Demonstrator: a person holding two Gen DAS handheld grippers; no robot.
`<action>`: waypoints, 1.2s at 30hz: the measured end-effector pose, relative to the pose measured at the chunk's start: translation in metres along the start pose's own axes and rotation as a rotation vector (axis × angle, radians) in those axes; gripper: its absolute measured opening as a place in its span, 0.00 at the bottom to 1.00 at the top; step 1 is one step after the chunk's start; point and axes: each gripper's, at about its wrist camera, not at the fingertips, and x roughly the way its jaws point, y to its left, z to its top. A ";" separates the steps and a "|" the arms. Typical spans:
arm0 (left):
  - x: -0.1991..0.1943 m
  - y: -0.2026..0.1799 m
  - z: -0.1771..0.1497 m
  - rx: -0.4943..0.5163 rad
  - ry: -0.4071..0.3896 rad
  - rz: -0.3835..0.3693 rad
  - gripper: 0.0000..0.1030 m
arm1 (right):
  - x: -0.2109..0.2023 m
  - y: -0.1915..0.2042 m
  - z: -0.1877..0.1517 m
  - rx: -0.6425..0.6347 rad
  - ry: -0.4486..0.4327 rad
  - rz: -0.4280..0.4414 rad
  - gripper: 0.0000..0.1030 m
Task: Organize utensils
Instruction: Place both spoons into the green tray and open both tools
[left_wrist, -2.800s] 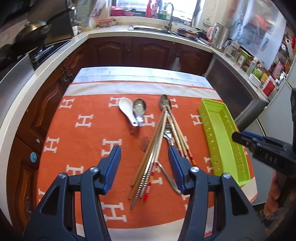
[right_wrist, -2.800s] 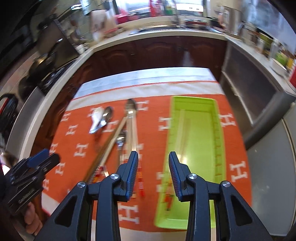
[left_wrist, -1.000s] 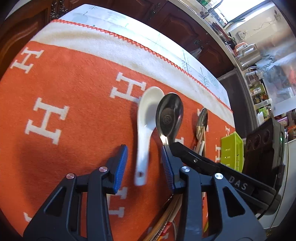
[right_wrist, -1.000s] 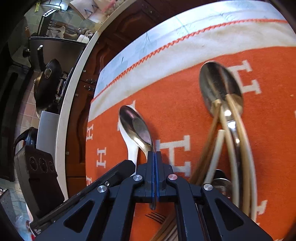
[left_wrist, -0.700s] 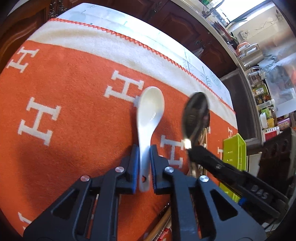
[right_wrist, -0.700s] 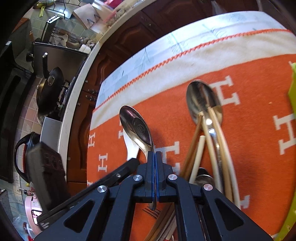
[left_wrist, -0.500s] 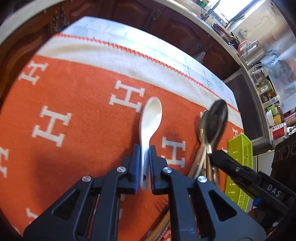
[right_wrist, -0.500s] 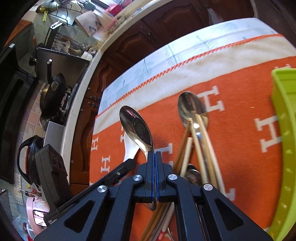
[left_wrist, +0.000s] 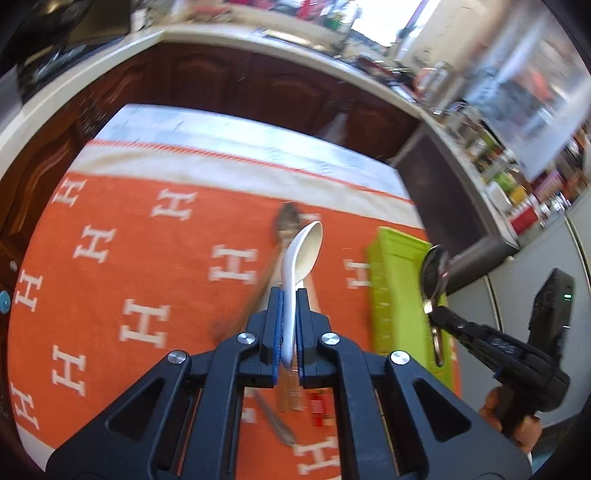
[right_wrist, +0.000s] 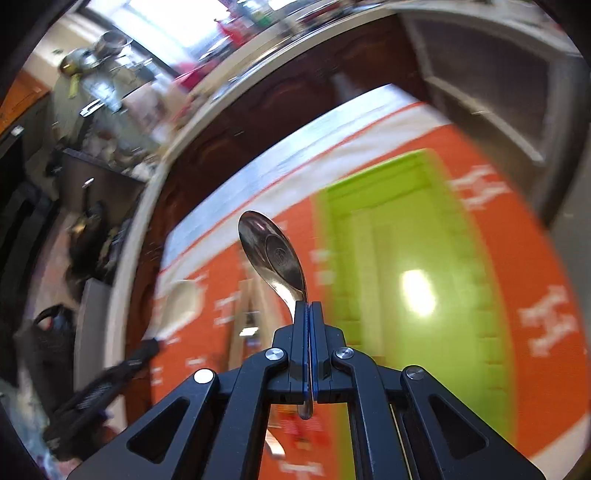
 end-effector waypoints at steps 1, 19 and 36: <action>-0.004 -0.012 -0.003 0.019 -0.007 -0.005 0.03 | -0.010 -0.016 0.001 0.019 -0.012 -0.035 0.00; 0.106 -0.169 -0.043 0.244 0.069 0.071 0.04 | -0.031 -0.094 -0.024 0.073 0.115 -0.184 0.01; 0.005 -0.129 -0.048 0.393 0.046 0.110 0.47 | -0.043 -0.016 -0.044 -0.132 0.041 -0.298 0.20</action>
